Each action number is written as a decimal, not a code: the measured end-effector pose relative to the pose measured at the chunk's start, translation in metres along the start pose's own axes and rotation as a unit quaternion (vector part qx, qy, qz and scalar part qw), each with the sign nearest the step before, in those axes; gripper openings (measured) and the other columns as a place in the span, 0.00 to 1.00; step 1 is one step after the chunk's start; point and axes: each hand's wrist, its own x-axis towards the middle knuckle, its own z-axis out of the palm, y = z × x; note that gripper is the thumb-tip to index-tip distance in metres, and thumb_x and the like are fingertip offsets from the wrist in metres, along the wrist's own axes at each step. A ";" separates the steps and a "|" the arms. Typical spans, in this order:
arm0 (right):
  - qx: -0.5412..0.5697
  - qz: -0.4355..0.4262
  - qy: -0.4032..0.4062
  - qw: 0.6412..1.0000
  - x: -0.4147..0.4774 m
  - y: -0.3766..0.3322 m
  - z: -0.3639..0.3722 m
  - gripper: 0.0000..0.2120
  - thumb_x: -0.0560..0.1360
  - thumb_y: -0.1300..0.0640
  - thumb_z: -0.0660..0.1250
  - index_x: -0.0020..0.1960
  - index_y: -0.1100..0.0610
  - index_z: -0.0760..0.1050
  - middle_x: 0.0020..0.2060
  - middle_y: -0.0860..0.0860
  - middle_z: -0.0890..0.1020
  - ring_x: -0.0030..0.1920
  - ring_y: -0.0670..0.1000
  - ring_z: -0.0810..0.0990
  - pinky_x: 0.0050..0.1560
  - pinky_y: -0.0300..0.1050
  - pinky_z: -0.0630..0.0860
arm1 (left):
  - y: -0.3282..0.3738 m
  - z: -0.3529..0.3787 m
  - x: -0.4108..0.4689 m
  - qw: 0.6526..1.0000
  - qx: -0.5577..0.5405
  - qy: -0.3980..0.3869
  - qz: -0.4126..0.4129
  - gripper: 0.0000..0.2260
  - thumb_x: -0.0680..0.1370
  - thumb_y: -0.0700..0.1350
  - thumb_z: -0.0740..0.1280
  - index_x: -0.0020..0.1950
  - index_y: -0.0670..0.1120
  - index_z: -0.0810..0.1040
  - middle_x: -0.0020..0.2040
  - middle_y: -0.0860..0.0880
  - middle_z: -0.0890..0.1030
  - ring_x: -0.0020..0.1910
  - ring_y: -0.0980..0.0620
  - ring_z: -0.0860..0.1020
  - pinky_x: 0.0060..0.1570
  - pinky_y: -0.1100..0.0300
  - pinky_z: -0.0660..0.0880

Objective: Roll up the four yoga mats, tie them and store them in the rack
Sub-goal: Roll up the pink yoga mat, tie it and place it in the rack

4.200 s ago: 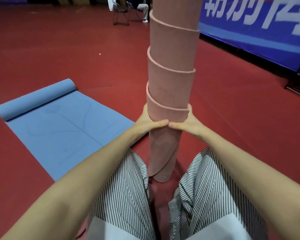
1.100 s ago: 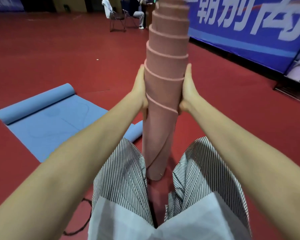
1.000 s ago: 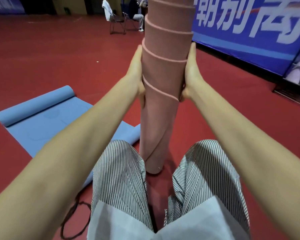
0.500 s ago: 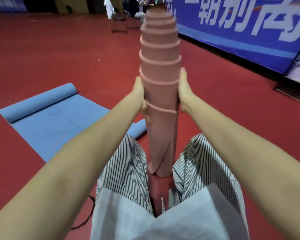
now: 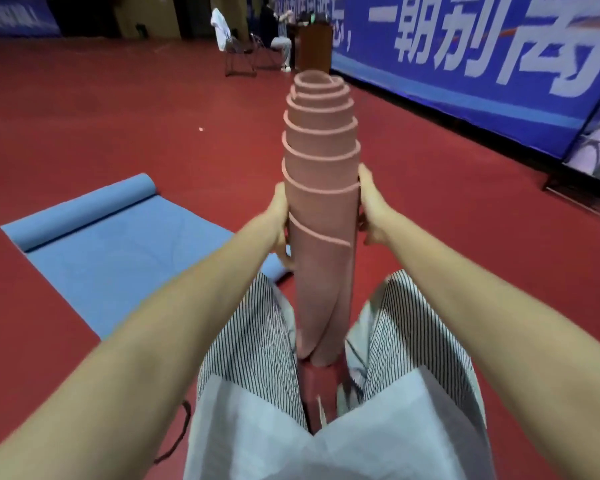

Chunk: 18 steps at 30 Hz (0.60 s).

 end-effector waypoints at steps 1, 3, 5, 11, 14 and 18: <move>-0.001 -0.022 0.028 0.999 0.006 -0.011 0.001 0.35 0.74 0.32 0.52 0.69 0.56 0.70 0.63 0.48 0.73 0.63 0.51 0.72 0.52 0.41 0.67 | 0.008 0.000 0.000 1.000 0.005 -0.011 0.021 0.28 0.74 0.69 0.52 0.48 0.47 0.77 0.50 0.45 0.78 0.52 0.43 0.73 0.54 0.39 0.64; 0.007 -0.115 0.089 0.989 0.010 -0.040 0.000 0.30 0.77 0.36 0.55 0.69 0.56 0.69 0.61 0.47 0.74 0.61 0.47 0.72 0.59 0.43 0.69 | 0.017 0.003 -0.008 0.998 -0.013 -0.037 0.057 0.25 0.74 0.67 0.54 0.47 0.48 0.79 0.46 0.47 0.80 0.52 0.44 0.74 0.56 0.44 0.64; 0.010 -0.168 0.068 0.983 0.007 -0.072 0.003 0.31 0.73 0.29 0.55 0.65 0.50 0.74 0.59 0.46 0.79 0.60 0.47 0.77 0.62 0.47 0.72 | 0.027 0.008 -0.016 0.992 -0.053 -0.056 0.099 0.23 0.76 0.63 0.56 0.49 0.48 0.81 0.42 0.46 0.84 0.48 0.43 0.78 0.48 0.50 0.70; -0.060 -0.221 0.043 0.972 0.013 -0.087 0.001 0.15 0.74 0.39 0.61 0.47 0.47 0.80 0.45 0.44 0.84 0.46 0.43 0.81 0.50 0.41 0.74 | 0.030 0.018 -0.022 0.981 -0.107 -0.014 0.161 0.21 0.79 0.60 0.52 0.44 0.49 0.79 0.35 0.46 0.82 0.39 0.46 0.76 0.48 0.51 0.69; -0.090 -0.267 0.085 0.956 0.011 -0.104 0.001 0.19 0.79 0.52 0.57 0.69 0.50 0.68 0.58 0.44 0.77 0.51 0.41 0.74 0.44 0.31 0.69 | 0.042 0.022 -0.027 0.977 -0.123 -0.040 0.167 0.23 0.80 0.62 0.51 0.47 0.50 0.80 0.39 0.47 0.82 0.37 0.46 0.76 0.40 0.55 0.69; -0.174 -0.287 0.089 0.938 0.032 -0.081 0.002 0.18 0.81 0.62 0.51 0.66 0.59 0.73 0.65 0.52 0.75 0.65 0.48 0.71 0.50 0.30 0.65 | 0.054 0.029 -0.023 0.973 -0.126 -0.017 0.194 0.23 0.80 0.61 0.52 0.40 0.47 0.78 0.26 0.48 0.80 0.30 0.49 0.80 0.27 0.59 0.71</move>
